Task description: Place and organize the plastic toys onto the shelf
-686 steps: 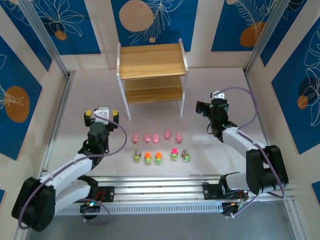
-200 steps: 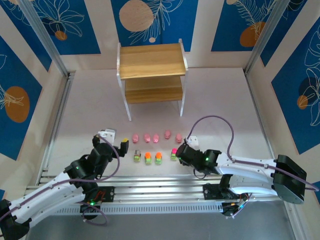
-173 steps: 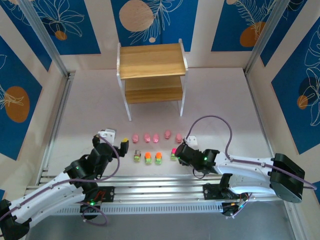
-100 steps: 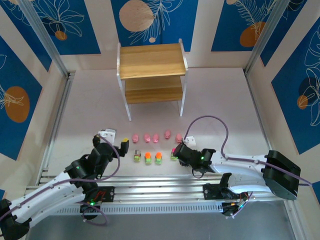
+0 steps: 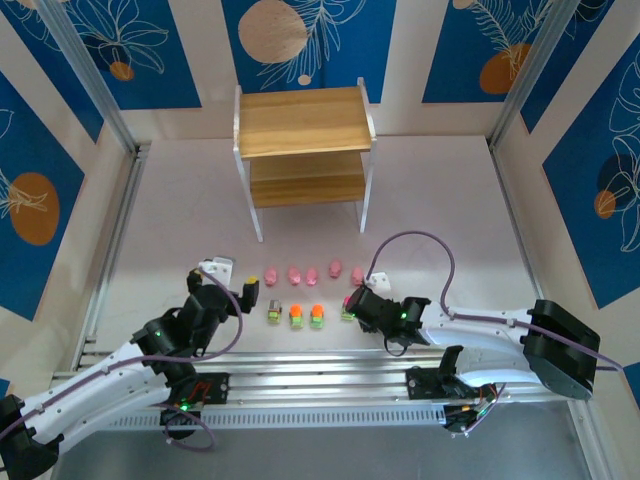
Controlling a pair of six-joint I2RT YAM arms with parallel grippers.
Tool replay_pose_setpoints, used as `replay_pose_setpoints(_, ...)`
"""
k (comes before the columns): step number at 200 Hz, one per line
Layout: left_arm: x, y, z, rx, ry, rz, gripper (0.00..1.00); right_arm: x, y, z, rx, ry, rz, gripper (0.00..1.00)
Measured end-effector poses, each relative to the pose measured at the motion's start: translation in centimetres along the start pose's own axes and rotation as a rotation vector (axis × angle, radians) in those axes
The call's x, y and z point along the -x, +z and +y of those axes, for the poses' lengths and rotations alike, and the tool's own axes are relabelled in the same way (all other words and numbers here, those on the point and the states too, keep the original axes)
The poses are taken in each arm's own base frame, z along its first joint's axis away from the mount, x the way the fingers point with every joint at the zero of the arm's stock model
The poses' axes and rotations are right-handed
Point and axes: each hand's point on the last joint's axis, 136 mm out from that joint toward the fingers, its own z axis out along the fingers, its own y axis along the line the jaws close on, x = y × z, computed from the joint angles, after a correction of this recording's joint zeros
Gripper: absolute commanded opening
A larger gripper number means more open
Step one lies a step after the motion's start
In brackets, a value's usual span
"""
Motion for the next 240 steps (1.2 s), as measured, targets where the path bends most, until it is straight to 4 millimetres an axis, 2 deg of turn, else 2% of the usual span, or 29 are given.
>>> replay_pose_setpoints(88, -0.18, 0.13, -0.04, 0.003, 0.006, 0.008, 0.98, 0.28, 0.01, 0.23, 0.008, -0.016, -0.012, 0.21)
replay_pose_setpoints(155, -0.18, 0.13, -0.05, 0.002, 0.006, 0.008, 0.98, 0.34, 0.01, 0.20, 0.005, -0.015, -0.016, 0.21)
replay_pose_setpoints(163, -0.18, 0.13, -0.05, 0.002, 0.006, 0.008, 0.98, 0.35, 0.01, 0.19, 0.005, -0.015, -0.016, 0.24)
replay_pose_setpoints(177, -0.17, 0.13, -0.05, 0.002, 0.006, 0.008, 0.98, 0.35, 0.01, 0.19, 0.005, -0.013, -0.016, 0.48)
replay_pose_setpoints(184, -0.18, 0.13, -0.05, 0.002, 0.006, 0.008, 0.98, 0.35, 0.01, 0.20, 0.005, -0.012, -0.016, 0.53)
replay_pose_setpoints(240, -0.16, 0.13, -0.05, 0.002, 0.006, 0.008, 0.98, 0.03, -0.18, 0.44, 0.006, -0.014, -0.018, 0.54)
